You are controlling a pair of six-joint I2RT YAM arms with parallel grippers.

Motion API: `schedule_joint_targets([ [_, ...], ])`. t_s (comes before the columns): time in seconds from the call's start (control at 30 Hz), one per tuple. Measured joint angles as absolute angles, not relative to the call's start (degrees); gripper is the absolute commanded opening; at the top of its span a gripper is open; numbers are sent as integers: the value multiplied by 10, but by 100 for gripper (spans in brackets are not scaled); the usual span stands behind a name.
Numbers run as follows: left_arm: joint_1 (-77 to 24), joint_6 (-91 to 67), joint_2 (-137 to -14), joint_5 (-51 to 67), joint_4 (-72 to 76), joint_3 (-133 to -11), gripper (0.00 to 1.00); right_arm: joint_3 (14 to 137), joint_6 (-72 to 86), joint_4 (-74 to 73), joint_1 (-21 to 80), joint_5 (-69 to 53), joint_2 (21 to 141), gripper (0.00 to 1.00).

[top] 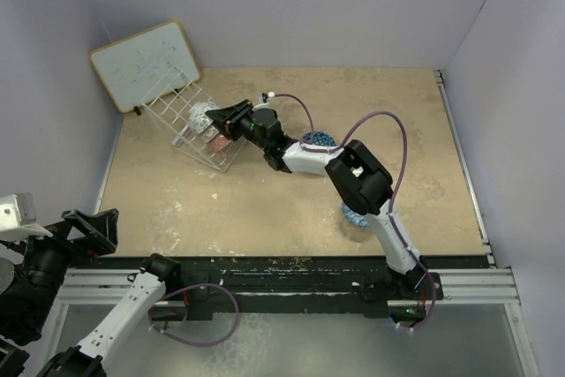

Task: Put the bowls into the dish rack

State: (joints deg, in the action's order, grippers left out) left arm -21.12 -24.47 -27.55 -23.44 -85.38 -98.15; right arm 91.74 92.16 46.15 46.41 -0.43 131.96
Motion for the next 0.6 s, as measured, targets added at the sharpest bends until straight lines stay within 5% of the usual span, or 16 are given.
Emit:
schedule_joint_targets([
  [0.6, -211, -245, -274, -234, -850, -974, 99, 773, 900, 436, 462, 1, 1209, 34],
])
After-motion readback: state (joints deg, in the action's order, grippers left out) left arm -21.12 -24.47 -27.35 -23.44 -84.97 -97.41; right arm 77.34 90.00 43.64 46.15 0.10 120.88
